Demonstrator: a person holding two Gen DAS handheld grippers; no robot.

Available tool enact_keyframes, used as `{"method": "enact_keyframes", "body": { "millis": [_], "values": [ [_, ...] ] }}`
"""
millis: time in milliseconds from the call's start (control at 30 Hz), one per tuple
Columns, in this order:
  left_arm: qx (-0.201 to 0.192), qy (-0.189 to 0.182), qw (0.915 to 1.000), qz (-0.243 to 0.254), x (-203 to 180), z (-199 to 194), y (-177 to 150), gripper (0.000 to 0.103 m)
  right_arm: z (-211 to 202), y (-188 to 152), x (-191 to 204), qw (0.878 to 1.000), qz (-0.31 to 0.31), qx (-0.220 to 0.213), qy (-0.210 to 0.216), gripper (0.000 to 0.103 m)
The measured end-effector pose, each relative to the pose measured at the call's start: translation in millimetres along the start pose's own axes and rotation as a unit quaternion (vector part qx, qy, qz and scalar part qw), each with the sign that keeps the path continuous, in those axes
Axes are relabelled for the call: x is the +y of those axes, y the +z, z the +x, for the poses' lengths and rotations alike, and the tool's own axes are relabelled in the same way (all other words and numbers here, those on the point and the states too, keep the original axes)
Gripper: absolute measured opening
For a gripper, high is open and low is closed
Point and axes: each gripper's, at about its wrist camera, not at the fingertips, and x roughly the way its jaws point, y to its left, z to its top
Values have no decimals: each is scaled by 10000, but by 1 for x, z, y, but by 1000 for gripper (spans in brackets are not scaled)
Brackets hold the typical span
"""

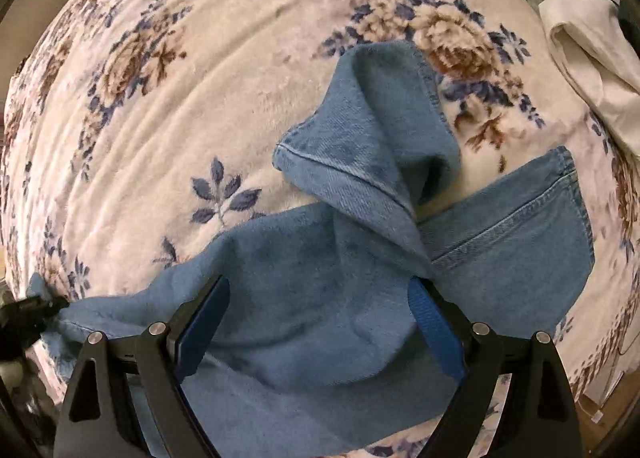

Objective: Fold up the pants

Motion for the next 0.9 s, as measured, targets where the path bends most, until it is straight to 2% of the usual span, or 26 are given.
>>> {"method": "enact_keyframes", "body": {
  "millis": [67, 133, 233, 267, 333, 400, 500, 600, 667, 700, 733, 767, 800, 833, 900],
  "values": [
    [-256, -536, 9975, -394, 29, -24, -29, 10, -8, -3, -3, 10000, -44, -58, -7, 93],
    [-342, -921, 9921, -781, 57, -38, -62, 10, -19, -8, -11, 9998, -122, -145, -106, 93],
    [-304, -1267, 9836, -1247, 91, -39, -117, 10, -18, -5, -16, 9996, -108, -187, -181, 93],
    [-235, -1347, 9811, -1372, 106, -37, -120, 11, -17, -5, -21, 9997, -51, -166, -171, 93],
    [-222, -1298, 9792, -1543, 113, -20, -143, 14, -6, 2, -27, 9998, 71, -78, -186, 93],
    [-220, -1114, 9823, -1488, 125, -11, -156, 18, 4, 6, -35, 9996, 283, 21, -68, 93],
    [-27, -868, 9831, -1614, 123, 13, -173, 25, 14, 9, -46, 9983, 552, 108, 125, 93],
    [112, -687, 9866, -1473, 118, 17, -186, 39, 16, 13, -43, 9986, 524, 5, 113, 93],
    [-3, -643, 9884, -1375, 116, 9, -195, 49, 15, 19, -32, 9994, 270, -216, 40, 93],
    [-203, -572, 9900, -1277, 113, 0, -200, 52, 15, 21, -26, 9995, 155, -265, -3, 92],
    [-353, -513, 9908, -1202, 112, -6, -203, 62, 17, 24, -18, 9995, -23, -326, -36, 77],
    [-616, -387, 9919, -1038, 108, -16, -207, 78, 20, 26, -12, 9992, -179, -344, -5, 52],
    [-749, -333, 9921, -948, 106, -21, -208, 83, 22, 27, -8, 9994, -216, -234, 143, 6],
    [-907, -285, 9919, -839, 103, -28, -208, 89, 20, 27, -9, 9994, -130, -236, 225, 5],
    [-1034, -299, 9913, -761, 98, -37, -205, 89, -6, 23, -23, 9967, 177, -603, 517, 4]
  ]
}}
